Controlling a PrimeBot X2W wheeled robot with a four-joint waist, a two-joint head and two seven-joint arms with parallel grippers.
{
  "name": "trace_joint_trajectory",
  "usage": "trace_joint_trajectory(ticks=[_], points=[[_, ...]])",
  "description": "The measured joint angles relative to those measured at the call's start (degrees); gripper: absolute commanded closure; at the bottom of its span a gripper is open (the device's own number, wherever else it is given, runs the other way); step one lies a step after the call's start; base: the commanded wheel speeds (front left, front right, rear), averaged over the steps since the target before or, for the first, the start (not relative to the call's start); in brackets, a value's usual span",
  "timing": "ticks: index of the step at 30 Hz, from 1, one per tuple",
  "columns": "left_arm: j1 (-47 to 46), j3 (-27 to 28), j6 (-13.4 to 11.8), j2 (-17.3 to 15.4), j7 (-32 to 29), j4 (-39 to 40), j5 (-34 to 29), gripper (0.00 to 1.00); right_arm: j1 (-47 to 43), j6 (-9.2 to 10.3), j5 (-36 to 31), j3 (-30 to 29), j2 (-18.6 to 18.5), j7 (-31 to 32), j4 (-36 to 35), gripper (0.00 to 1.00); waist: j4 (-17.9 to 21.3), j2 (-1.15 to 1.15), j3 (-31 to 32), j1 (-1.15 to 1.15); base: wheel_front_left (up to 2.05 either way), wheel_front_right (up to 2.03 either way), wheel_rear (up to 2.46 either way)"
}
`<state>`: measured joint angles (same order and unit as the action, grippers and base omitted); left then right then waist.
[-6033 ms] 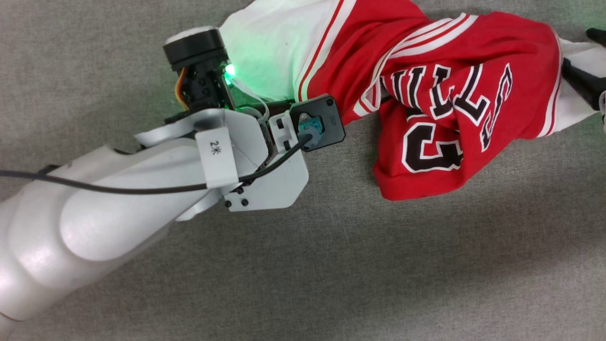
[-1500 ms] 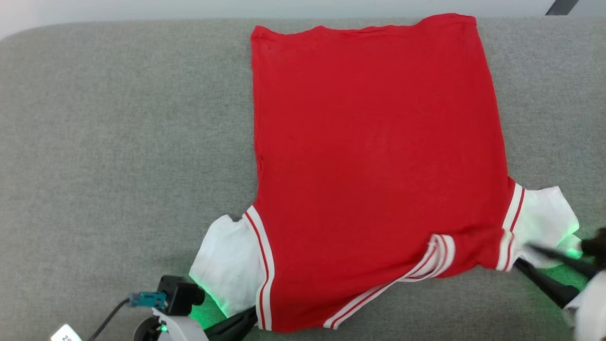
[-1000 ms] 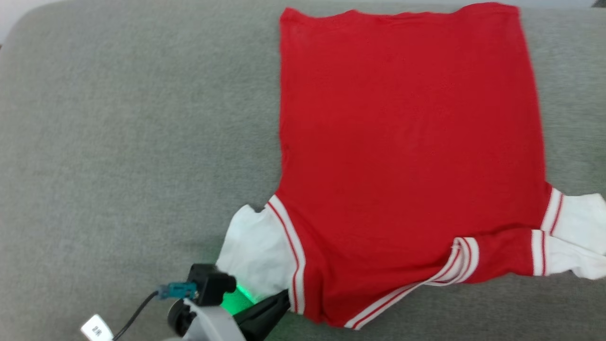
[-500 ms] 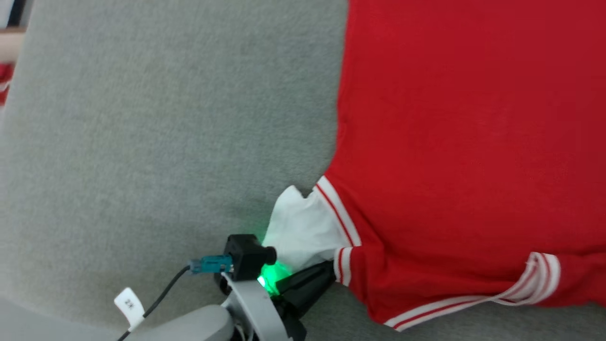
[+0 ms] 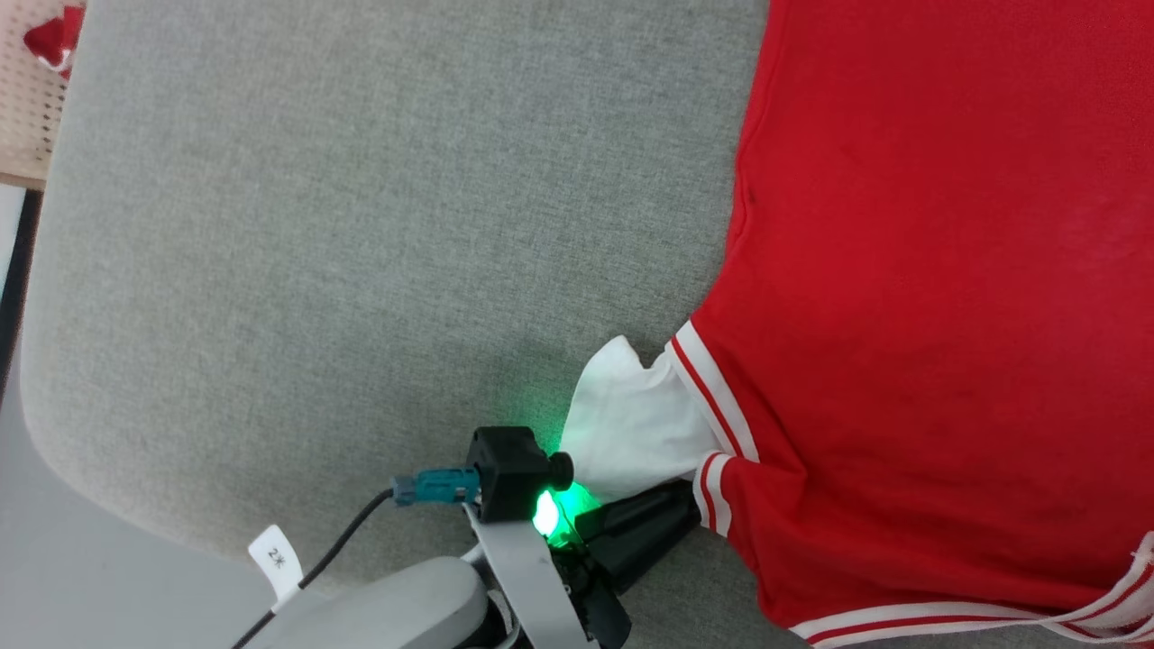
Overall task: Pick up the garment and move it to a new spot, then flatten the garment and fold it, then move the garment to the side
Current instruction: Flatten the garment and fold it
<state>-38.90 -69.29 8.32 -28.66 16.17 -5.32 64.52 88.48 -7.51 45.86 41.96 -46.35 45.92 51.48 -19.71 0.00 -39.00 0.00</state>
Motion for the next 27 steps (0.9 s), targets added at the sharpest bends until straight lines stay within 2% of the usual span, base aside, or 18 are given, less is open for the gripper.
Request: trace_joint_trajectory(ticks=[2,3,4,5,10,15,16,19,27], points=[[-0.2,0.1,0.0,0.0,0.0,0.2,0.0,1.0,0.5,0.02,-0.1,0.0,0.1,0.0,0.2,0.0,-0.3,0.0,-0.6,0.0,0.0,0.0,0.0],[-0.2,0.1,0.1,0.0,0.0,0.4,0.0,1.0,0.6,0.02,0.0,-0.1,0.2,0.1,0.4,0.43,-0.4,0.0,-0.7,0.0,0.0,0.0,0.0],[-0.2,0.1,0.1,0.0,0.0,0.4,0.1,1.0,0.6,0.04,0.0,-0.1,0.3,0.2,0.5,0.8,-0.4,0.0,-0.6,0.0,0.0,0.0,0.0],[-0.2,0.3,0.1,0.0,0.0,0.3,0.1,1.0,0.5,0.05,0.3,-0.3,0.5,-0.1,0.8,1.0,-0.4,0.0,-0.4,0.0,0.0,0.0,0.0],[0.9,1.7,0.1,0.4,-0.5,-0.3,0.9,1.0,-2.5,0.01,2.2,-0.8,1.9,-3.0,1.5,1.0,0.0,0.0,1.6,0.0,0.0,0.0,0.0],[4.0,4.9,0.0,0.4,-0.8,-1.2,1.3,1.0,-8.3,-0.01,4.9,0.2,0.0,-5.5,-1.5,1.0,0.7,0.0,5.2,0.0,0.0,0.0,0.0],[5.8,6.3,-0.3,-1.0,-0.9,-2.2,1.5,1.0,-14.1,-0.01,7.8,1.6,-2.6,-7.2,-6.2,1.0,1.2,0.0,7.8,0.0,0.0,0.0,0.0],[7.9,7.6,-0.7,-3.0,-1.0,-3.1,1.6,1.0,-20.4,-0.01,11.3,2.9,-6.1,-8.3,-12.8,1.0,1.9,0.0,10.5,0.0,0.0,0.0,0.0],[10.8,10.4,-0.8,-5.0,-1.0,-3.9,1.0,1.0,-37.9,-0.01,20.6,3.8,-16.8,-11.2,-30.7,1.0,5.8,0.0,15.9,0.0,0.0,0.0,0.0]])
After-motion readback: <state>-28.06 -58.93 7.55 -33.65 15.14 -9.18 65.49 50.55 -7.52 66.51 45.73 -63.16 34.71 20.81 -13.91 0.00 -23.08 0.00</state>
